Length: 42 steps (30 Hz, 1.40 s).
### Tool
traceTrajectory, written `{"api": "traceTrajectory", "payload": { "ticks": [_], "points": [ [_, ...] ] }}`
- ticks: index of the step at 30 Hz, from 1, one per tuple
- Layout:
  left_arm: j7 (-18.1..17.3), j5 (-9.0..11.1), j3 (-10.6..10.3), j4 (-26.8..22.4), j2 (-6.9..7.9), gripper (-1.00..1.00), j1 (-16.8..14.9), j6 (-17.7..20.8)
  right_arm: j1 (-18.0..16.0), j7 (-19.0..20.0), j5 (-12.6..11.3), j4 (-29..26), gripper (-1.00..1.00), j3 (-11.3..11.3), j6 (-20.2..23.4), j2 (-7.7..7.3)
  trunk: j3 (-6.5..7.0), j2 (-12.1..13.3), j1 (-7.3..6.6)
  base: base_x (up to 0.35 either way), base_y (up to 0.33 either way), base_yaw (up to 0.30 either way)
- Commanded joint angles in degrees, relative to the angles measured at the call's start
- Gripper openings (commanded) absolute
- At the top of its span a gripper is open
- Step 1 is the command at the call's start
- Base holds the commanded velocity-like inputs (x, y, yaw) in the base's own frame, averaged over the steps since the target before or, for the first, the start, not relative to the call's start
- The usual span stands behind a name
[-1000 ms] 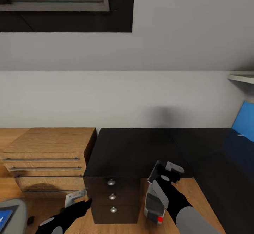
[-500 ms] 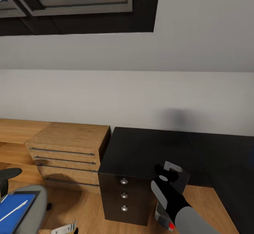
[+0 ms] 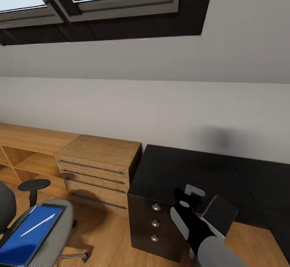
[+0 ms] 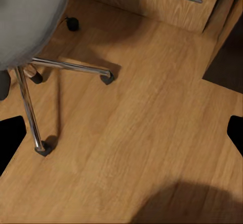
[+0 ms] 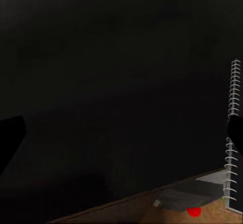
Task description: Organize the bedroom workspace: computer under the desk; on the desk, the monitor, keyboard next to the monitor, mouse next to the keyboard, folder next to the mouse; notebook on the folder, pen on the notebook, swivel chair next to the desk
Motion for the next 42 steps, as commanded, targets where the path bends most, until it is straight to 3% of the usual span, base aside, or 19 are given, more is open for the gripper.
{"api": "traceTrajectory", "payload": {
  "ticks": [1,6,15,28,36,42],
  "points": [
    [0.35,0.45,-0.45,0.4,0.03,1.0,-0.02,-1.15,-0.05,-0.38,-0.54,-0.01,1.0,0.59,-0.13,-0.03,-0.08,-0.05,0.01,0.0,0.0,0.278],
    [0.45,0.08,-0.97,1.88,-0.21,1.0,0.0,-3.55,-0.04,-0.39,-0.54,1.14,1.0,3.02,-0.3,0.2,-0.18,-0.05,0.01,0.0,0.0,0.278],
    [0.39,-0.01,-1.15,3.54,-0.41,1.0,-0.01,-4.43,-0.04,-0.31,-0.61,2.43,1.0,6.01,-0.46,0.56,-0.38,-0.05,0.01,0.0,0.0,0.278],
    [0.41,0.06,-1.13,4.77,-1.18,1.0,0.0,-4.22,-0.04,-0.23,-0.48,5.27,1.0,6.74,-2.52,2.62,-0.68,-0.05,0.01,0.0,0.0,0.278],
    [0.4,-0.02,-1.09,5.93,-2.37,1.0,-0.01,-4.24,-0.04,-0.23,-0.49,6.74,1.0,9.56,-3.86,2.68,-0.87,-0.05,0.01,0.0,0.0,0.278],
    [0.41,-0.02,-1.09,6.01,-2.51,1.0,0.01,-4.29,-0.04,-0.23,-0.53,6.96,1.0,10.11,-3.97,2.68,-1.02,-0.05,0.01,0.0,0.0,0.279]
  ]
}}
